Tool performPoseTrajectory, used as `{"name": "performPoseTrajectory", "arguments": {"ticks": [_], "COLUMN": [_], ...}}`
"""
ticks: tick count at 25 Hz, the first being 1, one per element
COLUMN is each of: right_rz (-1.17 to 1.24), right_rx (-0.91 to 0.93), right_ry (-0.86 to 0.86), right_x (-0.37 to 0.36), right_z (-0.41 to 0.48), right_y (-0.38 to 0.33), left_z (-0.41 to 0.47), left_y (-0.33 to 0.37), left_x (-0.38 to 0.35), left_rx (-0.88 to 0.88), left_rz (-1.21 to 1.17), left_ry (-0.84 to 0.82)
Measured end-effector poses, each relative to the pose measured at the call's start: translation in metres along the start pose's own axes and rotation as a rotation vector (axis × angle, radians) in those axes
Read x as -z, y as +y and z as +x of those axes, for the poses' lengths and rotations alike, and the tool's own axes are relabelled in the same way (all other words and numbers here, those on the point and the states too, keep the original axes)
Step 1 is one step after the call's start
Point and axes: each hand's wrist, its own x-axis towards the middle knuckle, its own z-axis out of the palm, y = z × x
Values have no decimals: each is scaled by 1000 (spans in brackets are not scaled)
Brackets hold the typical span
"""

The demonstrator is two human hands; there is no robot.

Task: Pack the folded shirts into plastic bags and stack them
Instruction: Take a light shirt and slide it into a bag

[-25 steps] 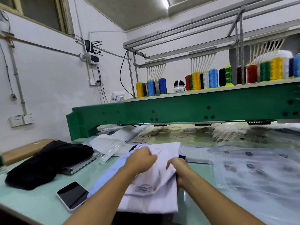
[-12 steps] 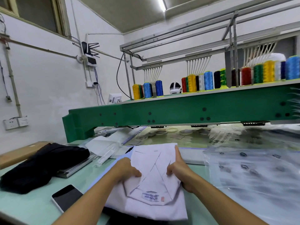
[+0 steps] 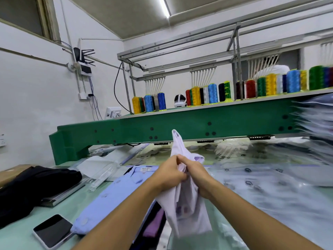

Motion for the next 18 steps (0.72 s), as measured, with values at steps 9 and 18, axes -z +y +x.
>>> {"name": "performPoseTrajectory", "arguments": {"ticks": [9,18], "right_rz": [-55,-552], "right_rx": [57,133], "right_ry": [345,354], "right_x": [146,277], "right_z": [-21,-62], "right_y": [-33,-61], "left_z": [27,49], "left_y": [63,28], "left_x": [-81,-186], "left_rx": [-16,-99], "left_rz": [-608,351], "left_ry": [-253,-508]}}
